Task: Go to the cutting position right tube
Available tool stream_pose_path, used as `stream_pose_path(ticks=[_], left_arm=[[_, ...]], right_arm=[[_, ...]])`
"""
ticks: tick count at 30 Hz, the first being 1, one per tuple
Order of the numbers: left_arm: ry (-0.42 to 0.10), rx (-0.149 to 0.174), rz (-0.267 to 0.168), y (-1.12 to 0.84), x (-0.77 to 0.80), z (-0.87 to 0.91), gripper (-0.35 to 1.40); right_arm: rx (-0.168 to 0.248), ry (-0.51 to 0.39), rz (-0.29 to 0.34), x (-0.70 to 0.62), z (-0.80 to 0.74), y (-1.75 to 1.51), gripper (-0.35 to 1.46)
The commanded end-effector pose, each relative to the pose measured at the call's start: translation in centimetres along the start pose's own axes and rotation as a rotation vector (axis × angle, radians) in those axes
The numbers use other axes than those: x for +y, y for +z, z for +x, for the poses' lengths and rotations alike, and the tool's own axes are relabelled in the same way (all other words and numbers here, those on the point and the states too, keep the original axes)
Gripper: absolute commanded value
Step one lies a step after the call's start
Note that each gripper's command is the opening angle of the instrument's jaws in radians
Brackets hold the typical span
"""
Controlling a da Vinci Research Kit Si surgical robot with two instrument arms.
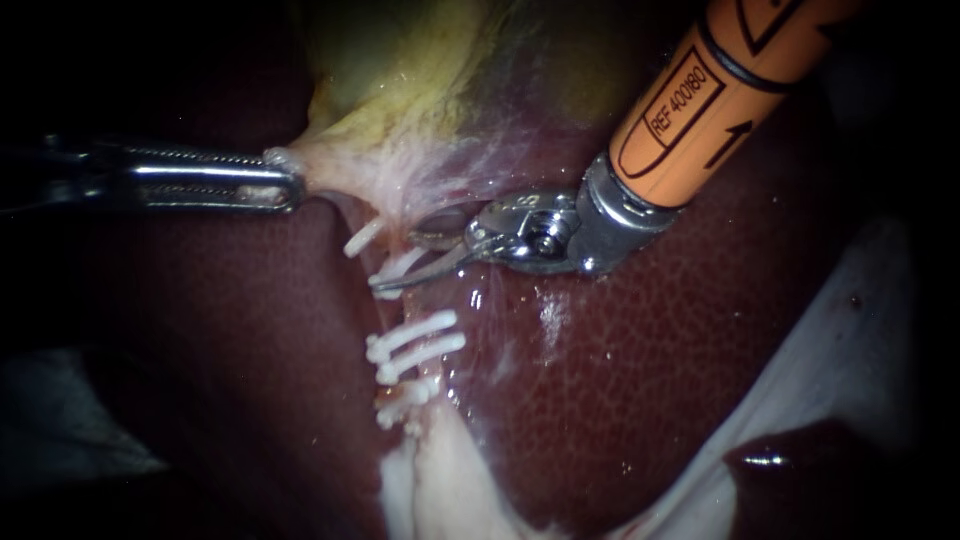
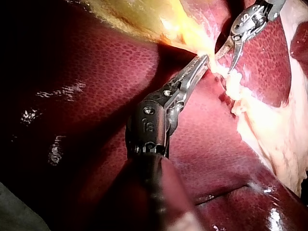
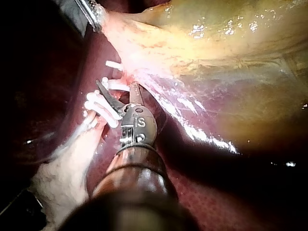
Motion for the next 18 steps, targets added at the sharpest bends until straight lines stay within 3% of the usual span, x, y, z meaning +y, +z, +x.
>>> stream_pose_path(ticks=[1,8,18], left_arm=[[0.0,0.0,0.001,0.0,0.0,0.0,-0.35],[0.0,0.0,0.001,0.0,0.0,0.0,-0.35],[0.0,0.0,0.0,-0.01,-0.01,0.0,-0.35]], right_arm=[[0.0,0.0,-0.002,0.0,0.0,0.0,1.3],[-0.001,-0.001,0.002,-0.04,-0.02,-0.04,1.35],[0.013,-0.002,0.043,-0.14,-0.07,-0.39,1.39]])
